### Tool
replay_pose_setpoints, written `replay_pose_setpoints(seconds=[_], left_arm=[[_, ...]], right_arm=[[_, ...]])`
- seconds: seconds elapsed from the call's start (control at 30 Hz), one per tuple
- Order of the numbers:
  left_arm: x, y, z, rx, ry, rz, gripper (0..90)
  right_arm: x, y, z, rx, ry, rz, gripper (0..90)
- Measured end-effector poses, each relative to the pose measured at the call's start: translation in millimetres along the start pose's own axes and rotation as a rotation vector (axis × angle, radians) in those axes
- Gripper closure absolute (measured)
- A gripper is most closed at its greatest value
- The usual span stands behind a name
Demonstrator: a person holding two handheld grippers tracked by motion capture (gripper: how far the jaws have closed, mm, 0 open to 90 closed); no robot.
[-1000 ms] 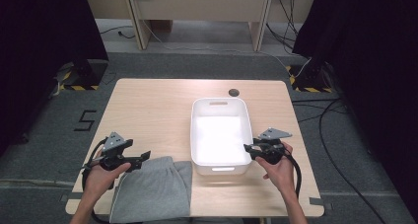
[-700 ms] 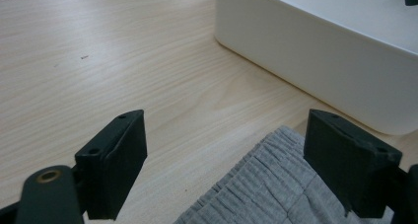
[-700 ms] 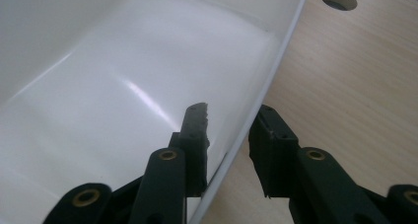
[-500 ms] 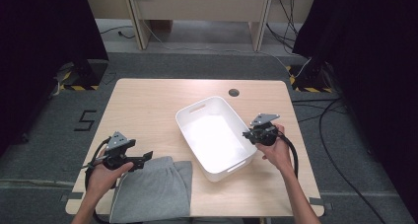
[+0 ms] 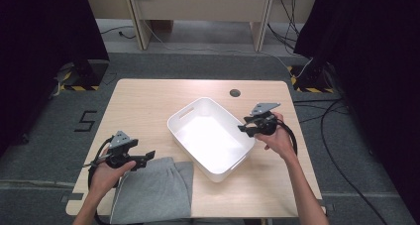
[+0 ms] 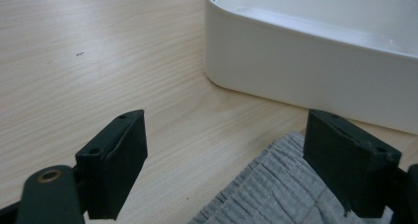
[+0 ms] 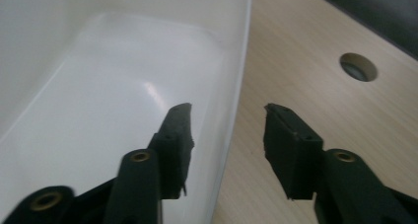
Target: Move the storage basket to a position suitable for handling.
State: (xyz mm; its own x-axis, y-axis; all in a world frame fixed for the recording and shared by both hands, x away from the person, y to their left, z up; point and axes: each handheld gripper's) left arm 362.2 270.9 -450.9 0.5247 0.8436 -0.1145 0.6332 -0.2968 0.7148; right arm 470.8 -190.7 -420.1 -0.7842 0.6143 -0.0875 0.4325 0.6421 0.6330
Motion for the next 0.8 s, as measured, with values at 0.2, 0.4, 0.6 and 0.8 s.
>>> replay_pose_setpoints(seconds=[0.2, 0.4, 0.6, 0.8], left_arm=[[3.7, 12.8, 5.1, -0.053, -0.047, -0.049, 15.8], [2.5, 31.6, 15.2, -0.052, -0.061, -0.059, 16.2], [1.0, 49.8, 31.7, -0.039, -0.057, -0.073, 17.8], [0.9, 64.5, 46.0, -0.046, -0.033, -0.079, 17.5]], right_arm=[[28.2, -31.4, -37.4, -0.089, -0.016, 0.079, 43.6], [59.6, -74.2, -50.6, -0.098, -0.036, 0.125, 40.6], [80.8, -105.1, -33.4, -0.073, -0.031, 0.222, 35.0], [85.4, -103.9, -17.5, -0.097, -0.028, 0.274, 28.0]])
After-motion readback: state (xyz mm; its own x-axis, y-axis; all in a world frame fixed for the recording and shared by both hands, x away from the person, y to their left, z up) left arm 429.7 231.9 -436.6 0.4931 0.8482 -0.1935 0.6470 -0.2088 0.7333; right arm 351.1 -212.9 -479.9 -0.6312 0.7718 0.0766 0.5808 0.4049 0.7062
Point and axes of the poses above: each handheld gripper's, and its own axes: z roughly forward along the jaws, y roughly out of its top, x roughly to its left, and after that the axes turned 10 degrees about x, right-handed
